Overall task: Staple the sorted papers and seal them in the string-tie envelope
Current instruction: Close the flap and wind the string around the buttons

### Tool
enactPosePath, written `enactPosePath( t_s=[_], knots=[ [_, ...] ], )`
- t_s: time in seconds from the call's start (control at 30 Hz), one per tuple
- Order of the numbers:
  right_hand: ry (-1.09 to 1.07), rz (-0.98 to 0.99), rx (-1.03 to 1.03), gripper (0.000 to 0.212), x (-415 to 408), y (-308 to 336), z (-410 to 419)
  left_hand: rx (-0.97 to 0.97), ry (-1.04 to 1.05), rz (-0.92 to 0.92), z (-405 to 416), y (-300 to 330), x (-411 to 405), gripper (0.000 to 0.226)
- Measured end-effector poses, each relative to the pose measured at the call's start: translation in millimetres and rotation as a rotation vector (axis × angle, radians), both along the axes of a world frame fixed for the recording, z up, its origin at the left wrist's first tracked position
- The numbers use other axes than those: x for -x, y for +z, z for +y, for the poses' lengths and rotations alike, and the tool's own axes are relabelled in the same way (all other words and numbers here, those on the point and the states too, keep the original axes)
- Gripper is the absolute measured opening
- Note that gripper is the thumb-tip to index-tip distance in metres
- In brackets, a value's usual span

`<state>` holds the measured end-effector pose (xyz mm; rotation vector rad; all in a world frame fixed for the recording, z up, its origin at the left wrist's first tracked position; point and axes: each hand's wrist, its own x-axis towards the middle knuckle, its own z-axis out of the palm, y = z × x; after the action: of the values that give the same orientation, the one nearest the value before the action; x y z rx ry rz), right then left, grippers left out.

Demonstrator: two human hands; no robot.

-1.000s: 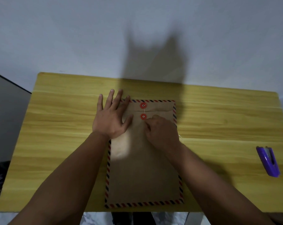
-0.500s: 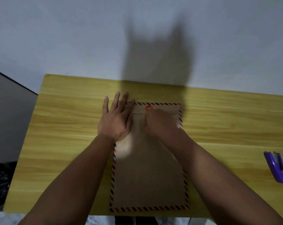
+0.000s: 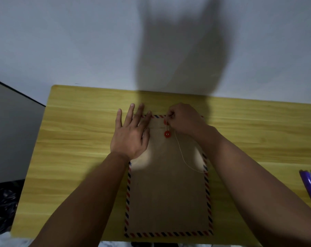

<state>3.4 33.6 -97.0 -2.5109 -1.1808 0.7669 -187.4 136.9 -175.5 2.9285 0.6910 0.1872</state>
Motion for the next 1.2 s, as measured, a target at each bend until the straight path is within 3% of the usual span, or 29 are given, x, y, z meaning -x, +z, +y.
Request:
enactPosePath(
  t_s=[0.47, 0.7, 1.2],
  knots=[
    [0.143, -0.234, 0.137, 0.014, -19, 2, 18, -0.012, -0.001, -0.021, 0, 0, 0, 0.056],
    [0.203, -0.254, 0.029, 0.024, 8, 0, 24, -0.015, 0.003, -0.014, 0, 0, 0, 0.056],
    [0.310, -0.196, -0.197, 0.029, 45, -16, -57, 0.007, 0.015, -0.017, 0, 2, 0, 0.058]
  ],
)
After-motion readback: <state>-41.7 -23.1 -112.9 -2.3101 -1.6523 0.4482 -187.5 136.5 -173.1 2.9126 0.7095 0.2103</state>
